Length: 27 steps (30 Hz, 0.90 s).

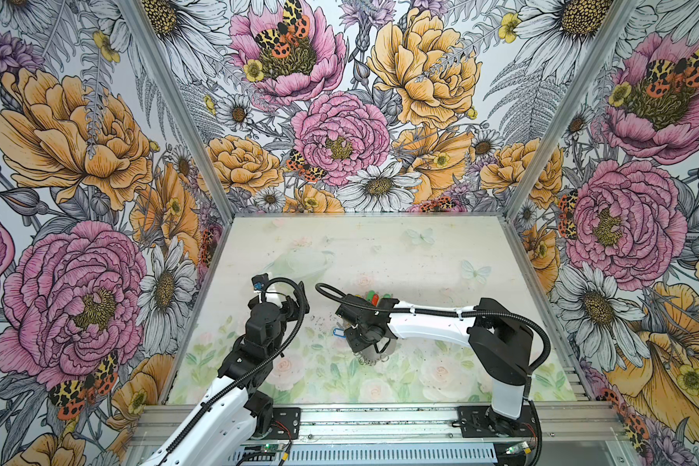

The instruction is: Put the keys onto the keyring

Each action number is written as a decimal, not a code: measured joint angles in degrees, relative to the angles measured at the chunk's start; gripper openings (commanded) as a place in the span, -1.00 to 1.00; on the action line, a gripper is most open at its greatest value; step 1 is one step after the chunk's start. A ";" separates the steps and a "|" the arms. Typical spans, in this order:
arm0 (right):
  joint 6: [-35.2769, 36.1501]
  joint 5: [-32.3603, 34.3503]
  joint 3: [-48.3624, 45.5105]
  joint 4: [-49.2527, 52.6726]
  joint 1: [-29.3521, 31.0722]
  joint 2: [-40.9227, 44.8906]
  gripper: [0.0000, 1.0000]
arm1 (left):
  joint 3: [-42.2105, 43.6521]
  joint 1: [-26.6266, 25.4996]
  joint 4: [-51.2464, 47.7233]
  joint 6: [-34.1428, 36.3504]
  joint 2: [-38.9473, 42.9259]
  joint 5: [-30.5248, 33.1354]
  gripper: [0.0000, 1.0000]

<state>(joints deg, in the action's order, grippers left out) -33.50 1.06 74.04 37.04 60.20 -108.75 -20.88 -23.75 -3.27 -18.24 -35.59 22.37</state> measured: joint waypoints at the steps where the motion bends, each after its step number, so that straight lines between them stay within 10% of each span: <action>1: 0.00 0.07 0.09 0.00 0.00 -0.13 -0.55 | 0.00 0.00 0.00 0.00 0.00 0.02 0.97; 27: -0.02 3.91 3.50 -0.02 0.00 -3.98 -0.72 | 0.00 0.04 0.02 0.00 -1.05 0.11 0.97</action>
<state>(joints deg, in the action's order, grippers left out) -33.52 4.97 77.54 37.01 60.20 -112.73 -20.88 -23.70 -3.25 -18.24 -36.64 22.48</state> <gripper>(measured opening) 0.159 0.986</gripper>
